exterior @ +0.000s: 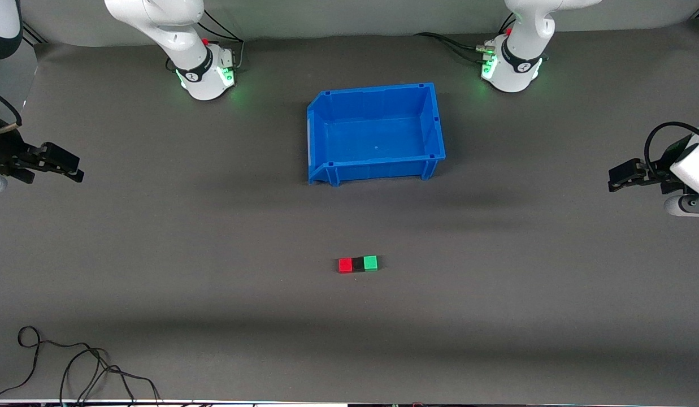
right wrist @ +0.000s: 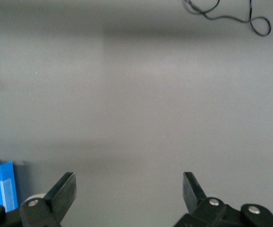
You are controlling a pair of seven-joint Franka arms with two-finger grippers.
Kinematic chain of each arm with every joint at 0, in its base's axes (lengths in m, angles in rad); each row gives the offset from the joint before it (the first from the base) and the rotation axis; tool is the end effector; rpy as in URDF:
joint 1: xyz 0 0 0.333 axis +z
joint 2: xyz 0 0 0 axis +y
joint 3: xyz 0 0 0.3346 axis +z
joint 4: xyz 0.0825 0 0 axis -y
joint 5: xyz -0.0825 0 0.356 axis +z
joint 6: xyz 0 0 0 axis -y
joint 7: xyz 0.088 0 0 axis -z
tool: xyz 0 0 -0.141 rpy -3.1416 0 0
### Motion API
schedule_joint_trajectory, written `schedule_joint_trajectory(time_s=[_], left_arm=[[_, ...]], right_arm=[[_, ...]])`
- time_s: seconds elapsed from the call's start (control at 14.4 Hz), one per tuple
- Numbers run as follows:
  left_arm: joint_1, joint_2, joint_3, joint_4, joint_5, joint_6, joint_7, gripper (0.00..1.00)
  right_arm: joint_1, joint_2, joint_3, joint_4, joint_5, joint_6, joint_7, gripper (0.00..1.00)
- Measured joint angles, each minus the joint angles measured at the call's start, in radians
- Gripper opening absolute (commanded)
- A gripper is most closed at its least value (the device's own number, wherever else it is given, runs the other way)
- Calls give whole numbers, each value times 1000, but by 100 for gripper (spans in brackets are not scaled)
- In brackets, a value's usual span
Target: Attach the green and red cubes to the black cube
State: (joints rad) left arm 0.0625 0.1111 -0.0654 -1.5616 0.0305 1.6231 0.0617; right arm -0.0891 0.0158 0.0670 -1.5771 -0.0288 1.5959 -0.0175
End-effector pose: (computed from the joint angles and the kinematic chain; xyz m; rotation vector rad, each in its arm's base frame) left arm 0.5625 0.0044 0.5572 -3.1172 0.1040 0.0780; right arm 0.5337 -0.0161 0.6002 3.1138 -0.0061 0.0039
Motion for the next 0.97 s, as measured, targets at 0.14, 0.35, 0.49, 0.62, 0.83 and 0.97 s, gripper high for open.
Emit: schedule_joint_trajectory(time_s=[0.14, 0.35, 0.49, 0.62, 0.83, 0.97], left_arm=[[0, 0, -1, 1, -1, 0, 0, 100], [0, 0, -2, 1, -2, 0, -1, 100], [0, 0, -2, 1, -4, 0, -3, 100], [0, 0, -2, 1, -5, 0, -6, 100], [0, 0, -2, 1, -6, 0, -7, 100], [0, 0, -2, 1, -6, 0, -8, 100]], right_arm=[[0, 19, 3, 17, 0, -24, 1, 100], [0, 37, 3, 31, 5, -46, 35, 100], [-1, 41, 3, 36, 31, -47, 82, 100], [-3, 41, 3, 40, 42, -47, 98, 100], [-9, 41, -6, 47, 50, -48, 104, 100], [-10, 41, -16, 49, 54, -48, 105, 100]])
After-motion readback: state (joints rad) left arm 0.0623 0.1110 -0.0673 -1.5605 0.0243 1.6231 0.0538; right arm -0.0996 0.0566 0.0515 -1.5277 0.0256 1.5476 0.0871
